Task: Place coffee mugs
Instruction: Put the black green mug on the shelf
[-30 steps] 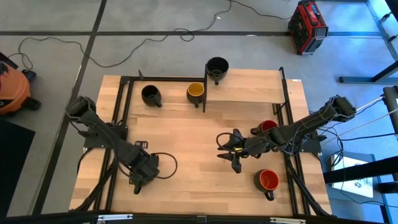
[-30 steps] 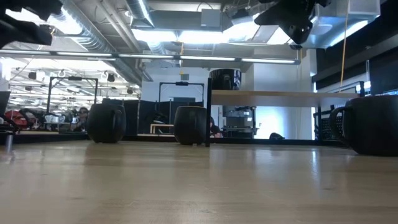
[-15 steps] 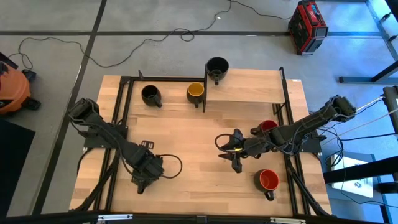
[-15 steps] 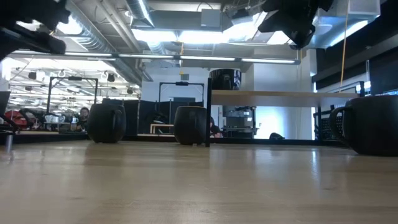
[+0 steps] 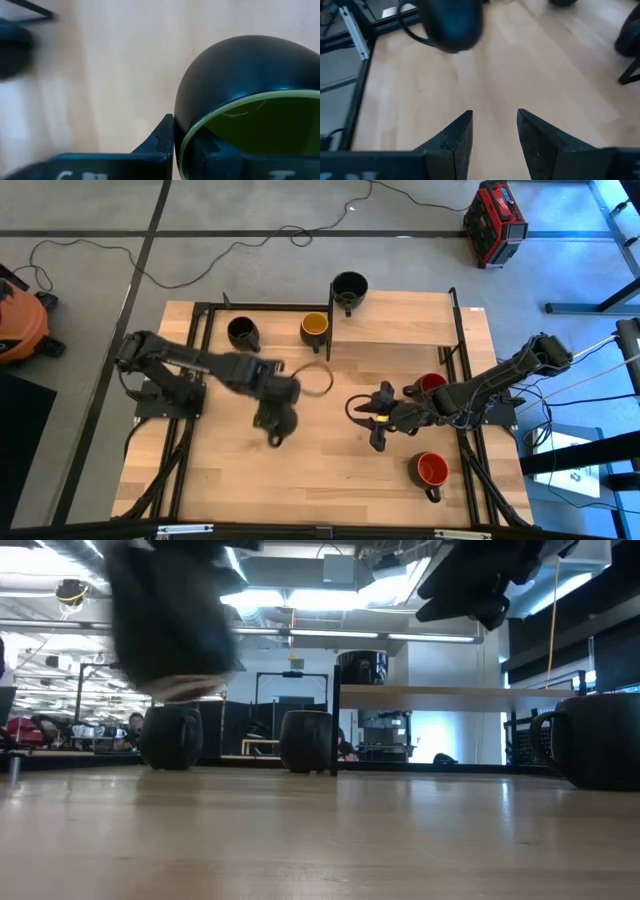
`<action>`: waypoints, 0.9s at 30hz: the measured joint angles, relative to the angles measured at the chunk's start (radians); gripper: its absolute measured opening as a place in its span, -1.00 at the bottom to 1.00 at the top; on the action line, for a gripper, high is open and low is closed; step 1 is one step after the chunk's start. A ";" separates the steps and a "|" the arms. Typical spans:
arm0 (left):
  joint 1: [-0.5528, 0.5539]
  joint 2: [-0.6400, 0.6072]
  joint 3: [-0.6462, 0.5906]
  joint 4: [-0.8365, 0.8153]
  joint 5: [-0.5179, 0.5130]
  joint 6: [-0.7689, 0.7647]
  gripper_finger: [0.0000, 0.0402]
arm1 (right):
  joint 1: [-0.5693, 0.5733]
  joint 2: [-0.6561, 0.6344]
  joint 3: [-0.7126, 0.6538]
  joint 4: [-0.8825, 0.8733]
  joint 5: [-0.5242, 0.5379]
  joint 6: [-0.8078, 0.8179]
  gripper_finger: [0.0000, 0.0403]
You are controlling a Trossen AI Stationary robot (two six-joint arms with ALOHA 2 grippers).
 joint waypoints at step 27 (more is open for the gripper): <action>0.213 0.487 0.347 0.010 -0.071 0.069 -0.94 | -0.045 0.026 -0.075 -0.077 -0.008 -0.111 0.21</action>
